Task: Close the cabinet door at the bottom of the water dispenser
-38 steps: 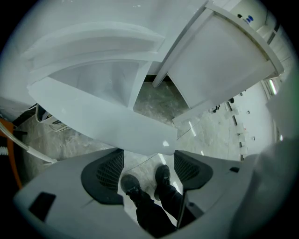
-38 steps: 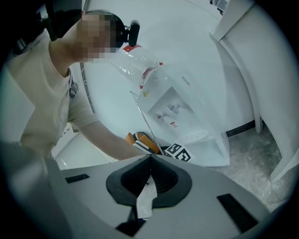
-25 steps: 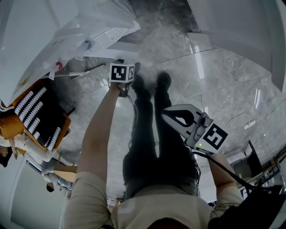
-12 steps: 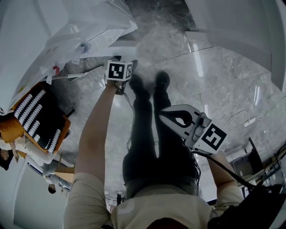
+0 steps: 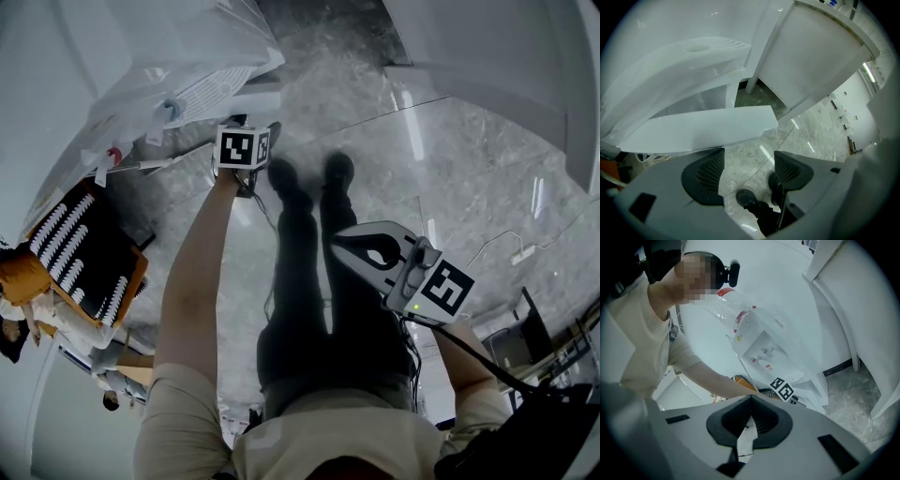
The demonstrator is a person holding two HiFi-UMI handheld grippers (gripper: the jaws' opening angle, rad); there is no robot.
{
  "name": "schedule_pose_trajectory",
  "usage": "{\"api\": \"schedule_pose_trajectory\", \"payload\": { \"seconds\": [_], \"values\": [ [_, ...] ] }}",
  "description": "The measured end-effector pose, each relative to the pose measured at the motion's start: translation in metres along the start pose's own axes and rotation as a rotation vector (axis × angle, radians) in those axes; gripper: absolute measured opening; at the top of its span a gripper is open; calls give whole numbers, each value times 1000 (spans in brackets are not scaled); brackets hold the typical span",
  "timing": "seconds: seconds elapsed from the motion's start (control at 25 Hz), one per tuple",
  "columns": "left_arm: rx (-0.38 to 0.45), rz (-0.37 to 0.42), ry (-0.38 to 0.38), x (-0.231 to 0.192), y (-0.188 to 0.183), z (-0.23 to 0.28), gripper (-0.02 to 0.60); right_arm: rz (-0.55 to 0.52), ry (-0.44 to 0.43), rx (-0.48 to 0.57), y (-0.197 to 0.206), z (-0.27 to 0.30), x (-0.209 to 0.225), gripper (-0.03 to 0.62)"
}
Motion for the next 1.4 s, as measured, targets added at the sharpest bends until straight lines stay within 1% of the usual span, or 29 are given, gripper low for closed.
{"api": "schedule_pose_trajectory", "payload": {
  "seconds": [0.16, 0.36, 0.56, 0.76, 0.92, 1.04, 1.4],
  "values": [
    [9, -10, 0, 0, 1, 1, 311, 35, -14, 9, -3, -1, 1, 11],
    [29, -17, -16, -2, 0, 6, 312, 28, -3, -7, -2, -4, 5, 11],
    [53, -47, -37, -6, -5, 11, 311, 25, -8, -29, -1, -7, 6, 11],
    [45, -60, -44, -7, -9, 17, 311, 28, 7, -27, -2, -8, 11, 11],
    [76, -82, -52, -12, -17, 16, 311, -5, 2, -46, -7, -4, 12, 11],
    [100, -97, -57, -16, -21, 14, 312, -4, 2, -56, -6, 0, 12, 11],
    [132, -118, -78, -28, -26, 9, 311, -2, 0, -63, -9, 2, 13, 11]
  ]
}}
Point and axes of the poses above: the fingertips, and each gripper's own axes: z forward along the fingers, x to its right, y out of its underside, the point moved 10 cm from there along -z, backward along the fingers, and after that the axes turned 5 degrees about z, right-handed, at the moved point
